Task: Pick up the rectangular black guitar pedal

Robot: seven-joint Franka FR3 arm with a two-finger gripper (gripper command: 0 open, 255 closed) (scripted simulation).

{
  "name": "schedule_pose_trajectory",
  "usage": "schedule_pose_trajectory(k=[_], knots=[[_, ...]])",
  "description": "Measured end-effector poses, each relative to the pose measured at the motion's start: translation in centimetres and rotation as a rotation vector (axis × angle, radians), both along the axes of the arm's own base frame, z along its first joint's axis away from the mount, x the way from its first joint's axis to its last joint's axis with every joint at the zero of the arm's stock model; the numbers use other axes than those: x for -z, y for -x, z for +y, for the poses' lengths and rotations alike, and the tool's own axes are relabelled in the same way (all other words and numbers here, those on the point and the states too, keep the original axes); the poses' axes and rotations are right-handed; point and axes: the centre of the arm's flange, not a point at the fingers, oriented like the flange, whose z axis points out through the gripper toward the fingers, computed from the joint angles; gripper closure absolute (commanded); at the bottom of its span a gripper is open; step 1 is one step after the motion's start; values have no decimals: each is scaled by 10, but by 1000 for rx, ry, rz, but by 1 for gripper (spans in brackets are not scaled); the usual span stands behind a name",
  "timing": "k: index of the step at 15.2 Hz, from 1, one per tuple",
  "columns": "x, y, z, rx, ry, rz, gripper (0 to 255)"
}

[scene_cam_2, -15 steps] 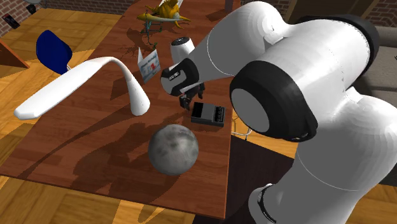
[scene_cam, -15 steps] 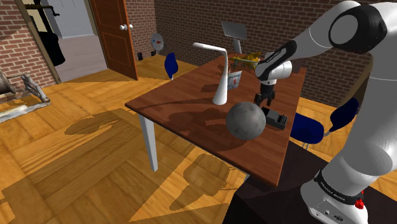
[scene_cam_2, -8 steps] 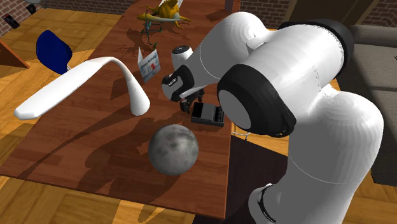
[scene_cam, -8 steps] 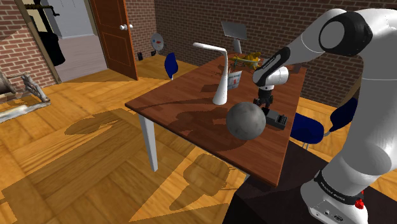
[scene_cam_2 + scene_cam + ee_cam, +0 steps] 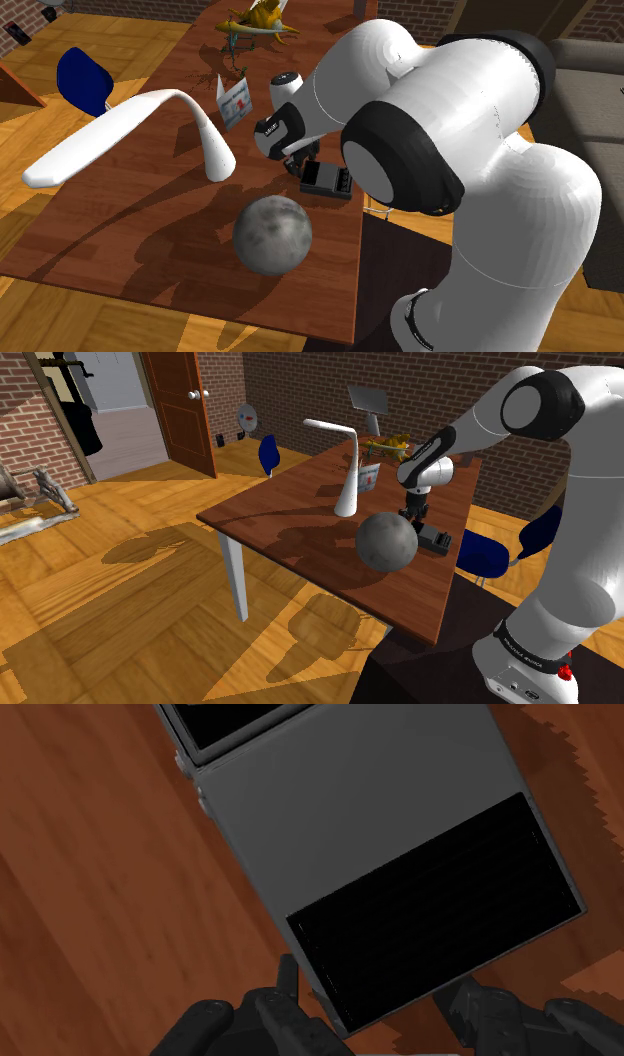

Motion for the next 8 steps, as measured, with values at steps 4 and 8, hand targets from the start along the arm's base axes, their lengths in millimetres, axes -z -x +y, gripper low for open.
schedule_pose_trajectory(k=[4,8], knots=[[-2,0,0,0,0,0,255],[-22,0,-1,0,0,0,255]])
